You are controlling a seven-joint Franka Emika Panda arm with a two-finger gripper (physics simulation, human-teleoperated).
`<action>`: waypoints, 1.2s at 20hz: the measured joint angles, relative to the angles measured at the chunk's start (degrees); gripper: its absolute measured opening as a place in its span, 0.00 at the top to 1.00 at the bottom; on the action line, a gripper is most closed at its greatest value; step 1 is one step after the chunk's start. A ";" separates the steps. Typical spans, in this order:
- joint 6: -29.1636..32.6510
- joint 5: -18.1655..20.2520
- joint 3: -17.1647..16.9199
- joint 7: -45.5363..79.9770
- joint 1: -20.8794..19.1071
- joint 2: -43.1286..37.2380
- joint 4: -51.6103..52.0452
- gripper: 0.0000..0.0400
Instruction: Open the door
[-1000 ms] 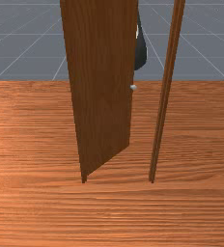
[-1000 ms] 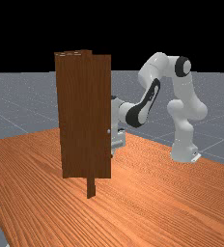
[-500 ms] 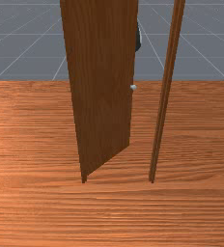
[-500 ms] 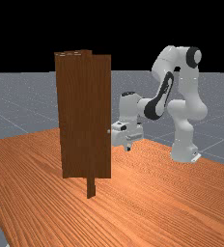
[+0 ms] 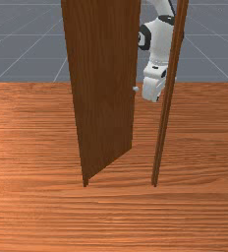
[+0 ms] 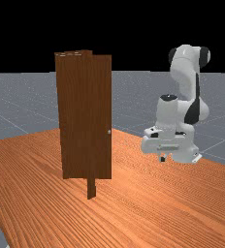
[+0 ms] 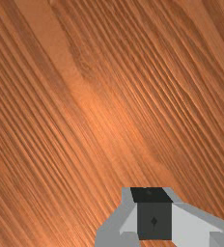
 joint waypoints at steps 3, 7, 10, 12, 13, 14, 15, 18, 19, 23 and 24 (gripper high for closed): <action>-0.42 -1.35 2.06 -10.47 3.57 2.86 3.71 1.00; -10.98 -5.66 -0.67 -15.73 4.02 20.92 31.38 1.00; -18.97 -4.56 -1.50 -19.83 2.90 35.05 54.41 1.00; -30.62 -7.94 -4.40 -20.91 5.19 47.81 77.19 1.00; -26.72 -5.69 -2.11 -26.19 2.31 45.49 72.33 1.00; -24.81 -6.26 -0.91 -34.17 0.03 43.79 69.04 1.00; -22.79 -6.59 0.43 -43.71 -3.19 41.86 65.41 1.00; -20.00 -6.76 5.92 -80.33 -11.46 38.08 58.29 1.00; -20.24 -5.56 7.63 -88.99 -12.81 37.58 57.45 1.00; -20.78 -2.46 10.56 -109.96 -14.29 34.24 52.14 1.00; -21.22 -0.99 10.39 -110.79 -14.84 33.15 50.79 1.00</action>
